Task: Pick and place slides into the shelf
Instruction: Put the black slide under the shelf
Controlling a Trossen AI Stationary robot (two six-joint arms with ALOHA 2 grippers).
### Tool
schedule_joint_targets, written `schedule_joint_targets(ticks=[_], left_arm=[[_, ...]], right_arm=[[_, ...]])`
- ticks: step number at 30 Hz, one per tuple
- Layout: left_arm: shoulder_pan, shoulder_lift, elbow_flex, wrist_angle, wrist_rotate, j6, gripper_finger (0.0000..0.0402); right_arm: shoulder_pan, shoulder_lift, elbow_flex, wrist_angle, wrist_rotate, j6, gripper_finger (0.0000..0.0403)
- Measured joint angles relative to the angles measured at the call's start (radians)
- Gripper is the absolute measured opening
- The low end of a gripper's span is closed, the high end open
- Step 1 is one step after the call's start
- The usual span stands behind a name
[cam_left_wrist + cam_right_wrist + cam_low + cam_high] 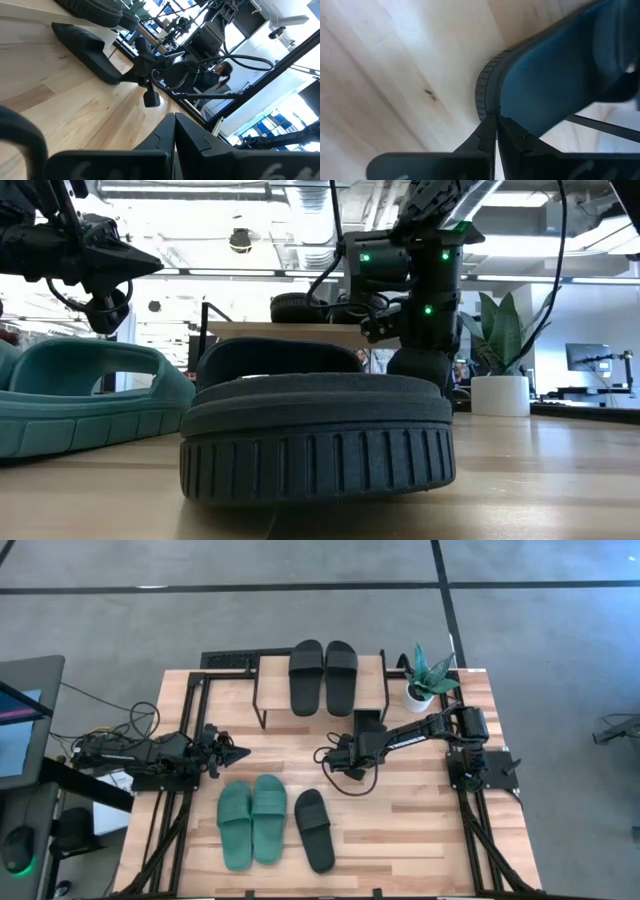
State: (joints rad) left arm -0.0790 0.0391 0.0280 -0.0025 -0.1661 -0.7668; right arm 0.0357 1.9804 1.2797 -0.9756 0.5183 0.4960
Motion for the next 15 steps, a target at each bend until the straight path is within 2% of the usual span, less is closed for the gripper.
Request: schedule_joint_targets(ticks=[5,15], left_arm=[[0.0,0.0,0.0,0.0,-0.003,0.0,0.0],[0.0,0.0,0.0,0.0,-0.002,0.0,0.0]], right_arm=[[-0.019,0.0,0.0,-0.053,0.033,-0.001,0.0001],[-0.045,0.0,0.0,-0.048,0.039,0.0,0.0]])
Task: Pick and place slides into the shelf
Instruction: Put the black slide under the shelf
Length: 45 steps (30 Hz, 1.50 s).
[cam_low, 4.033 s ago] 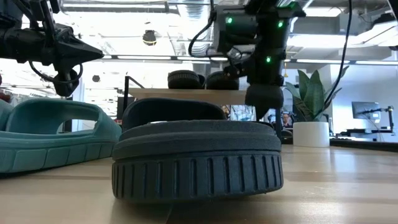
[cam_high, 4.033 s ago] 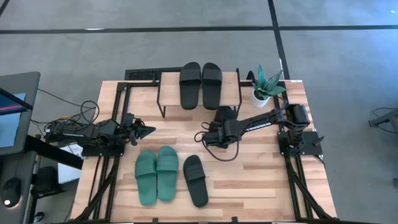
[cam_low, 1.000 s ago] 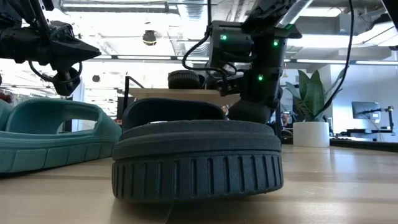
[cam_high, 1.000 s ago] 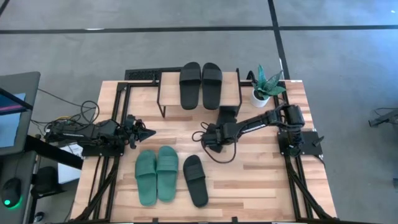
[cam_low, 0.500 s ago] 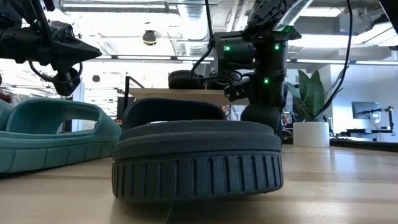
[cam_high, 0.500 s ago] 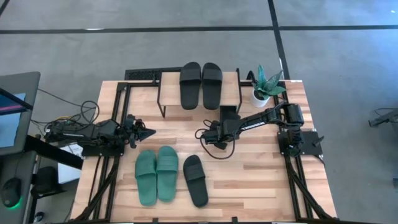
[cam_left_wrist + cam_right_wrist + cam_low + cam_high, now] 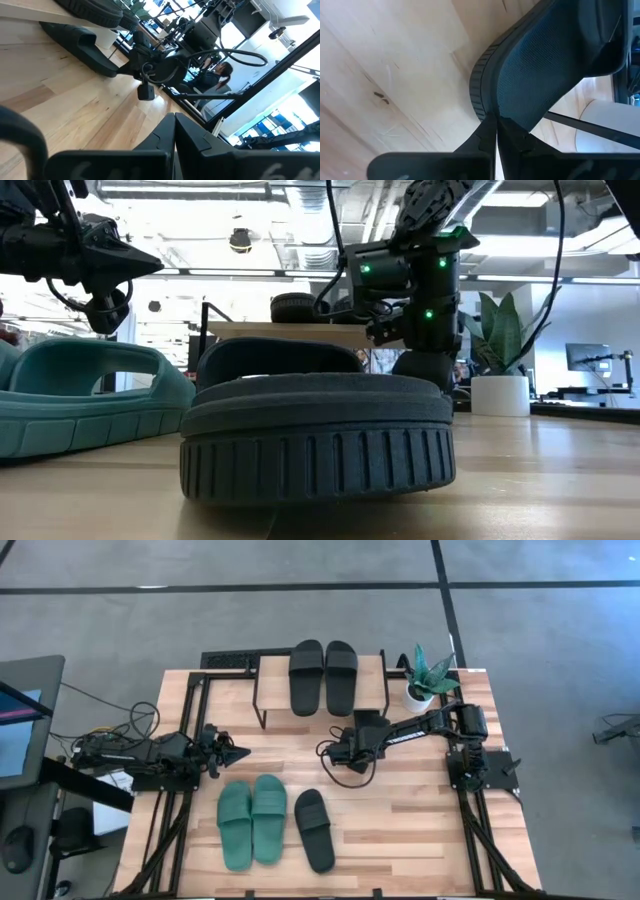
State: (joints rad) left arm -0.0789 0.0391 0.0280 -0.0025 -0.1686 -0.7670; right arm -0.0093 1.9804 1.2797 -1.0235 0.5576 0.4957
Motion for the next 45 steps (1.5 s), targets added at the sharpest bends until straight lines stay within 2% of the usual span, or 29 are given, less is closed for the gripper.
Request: schedule_joint_targets(ticks=[19,26,30,35,45], left_arm=[[0.0,0.0,0.0,0.0,0.0,0.0,0.0],[0.0,0.0,0.0,0.0,0.0,-0.007,0.0],[0.0,0.0,0.0,0.0,0.0,-0.006,0.0],[0.0,0.0,0.0,0.0,0.0,-0.006,0.0],[0.0,0.0,0.0,0.0,0.005,-0.006,0.0]], right_arm=[[0.0,0.0,0.0,0.033,0.015,-0.007,0.0003],[0.014,-0.03,-0.001,0.049,0.057,-0.008,0.0037],[0.011,-0.046,-0.001,0.046,0.048,-0.03,0.0061],[0.017,-0.053,-0.001,0.038,0.035,-0.034,0.007],[0.149,-0.053,0.062,0.044,-0.003,-0.04,0.0071]])
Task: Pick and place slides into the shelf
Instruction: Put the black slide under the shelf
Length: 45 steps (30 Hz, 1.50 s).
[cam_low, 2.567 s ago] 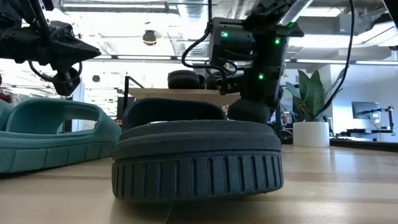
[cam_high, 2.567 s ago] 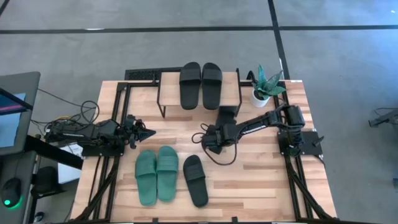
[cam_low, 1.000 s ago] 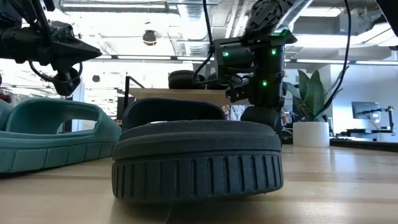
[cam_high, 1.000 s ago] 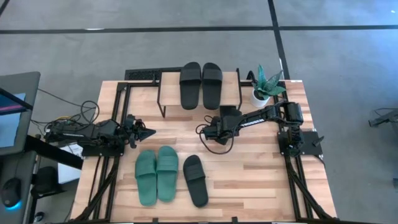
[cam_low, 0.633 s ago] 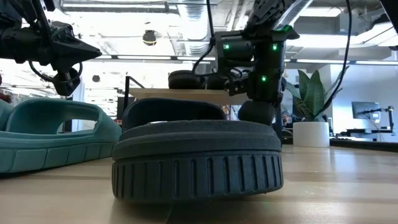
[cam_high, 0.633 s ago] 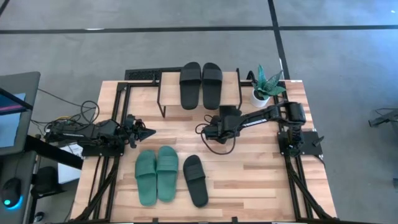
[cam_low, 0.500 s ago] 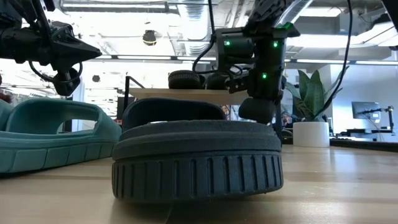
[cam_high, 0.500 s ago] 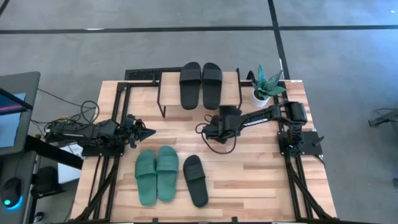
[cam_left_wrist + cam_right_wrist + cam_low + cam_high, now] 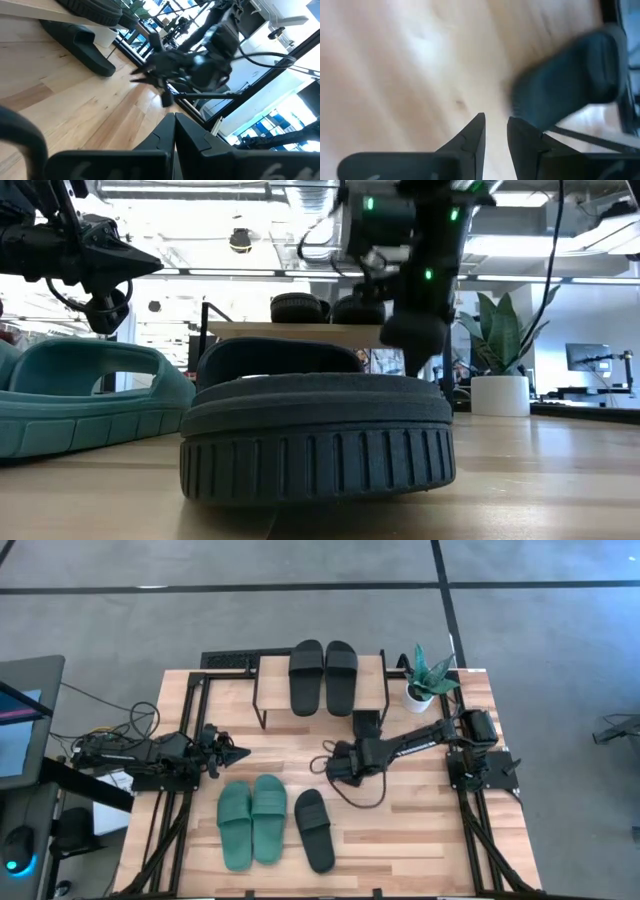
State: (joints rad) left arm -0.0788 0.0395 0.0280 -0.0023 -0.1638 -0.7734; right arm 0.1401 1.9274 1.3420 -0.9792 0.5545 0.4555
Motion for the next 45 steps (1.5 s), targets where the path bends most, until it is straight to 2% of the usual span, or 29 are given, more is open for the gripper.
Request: schedule_joint_targets(ticks=[6,19,30,38,45], left_arm=[[0.0,0.0,0.0,0.0,0.0,0.0,0.0],[0.0,0.0,0.0,0.0,0.0,0.008,0.0],[0.0,0.0,0.0,-0.006,0.046,0.007,0.0],[0.0,0.0,0.0,-0.006,0.046,0.006,0.0],[0.0,0.0,0.0,-0.007,0.045,0.007,0.0]], right_arm=[[0.143,-0.037,0.032,0.101,-0.064,-0.06,0.0071],[0.314,-0.178,0.032,0.409,-0.156,0.068,0.0071],[0.378,-0.118,0.031,0.541,-0.177,0.052,0.0071],[0.39,-0.058,0.031,0.705,-0.191,-0.063,0.0071],[0.376,-0.058,0.031,0.7,-0.214,-0.171,0.0071]])
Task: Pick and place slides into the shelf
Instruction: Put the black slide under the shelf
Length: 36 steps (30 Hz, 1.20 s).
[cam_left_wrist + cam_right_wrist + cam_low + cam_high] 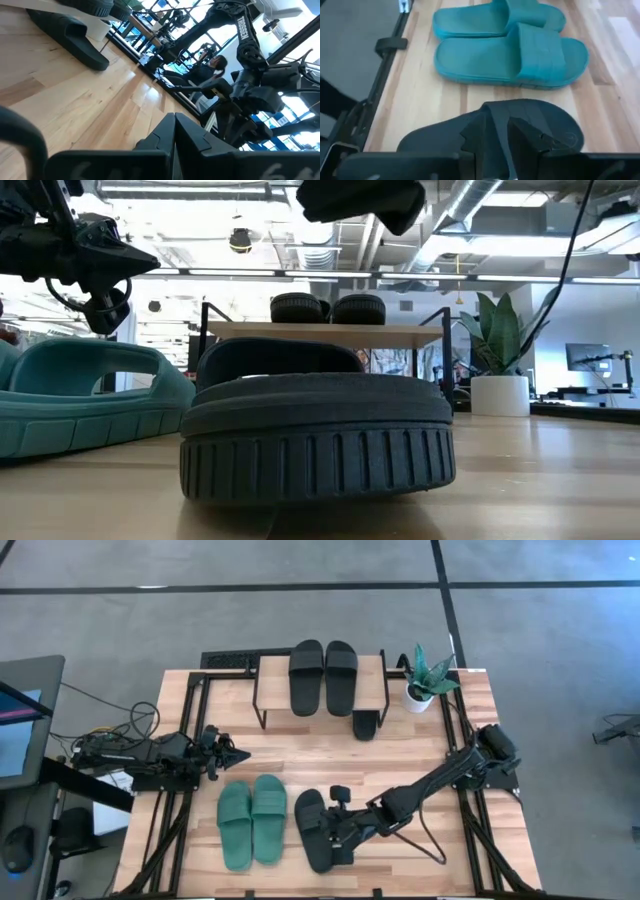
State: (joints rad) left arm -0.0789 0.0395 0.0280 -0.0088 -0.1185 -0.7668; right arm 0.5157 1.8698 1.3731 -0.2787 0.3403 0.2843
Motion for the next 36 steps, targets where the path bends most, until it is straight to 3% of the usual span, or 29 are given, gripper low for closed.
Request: schedule_joint_targets(ticks=[6,10,17,22,26,36], left_arm=[[0.0,0.0,0.0,0.0,0.0,0.0,0.0],[0.0,0.0,0.0,0.0,0.0,0.0,0.0],[0.0,0.007,0.0,-0.001,0.008,-0.015,0.0],[0.0,0.018,0.0,-0.001,0.008,-0.035,0.0],[0.0,0.024,0.0,-0.001,0.008,-0.038,0.0],[0.0,0.026,0.0,-0.001,0.007,-0.029,0.0]], right_arm=[[-0.027,0.037,-0.005,0.021,-0.09,-0.038,0.0075],[-0.038,0.077,0.013,0.094,-0.158,-0.056,0.0101],[-0.049,0.135,0.072,0.054,-0.151,-0.059,0.018],[-0.045,0.151,0.094,-0.043,-0.047,-0.076,0.0221],[-0.045,0.148,0.094,-0.064,-0.001,-0.08,0.0224],[-0.044,0.148,0.094,-0.116,0.0,-0.171,0.0208]])
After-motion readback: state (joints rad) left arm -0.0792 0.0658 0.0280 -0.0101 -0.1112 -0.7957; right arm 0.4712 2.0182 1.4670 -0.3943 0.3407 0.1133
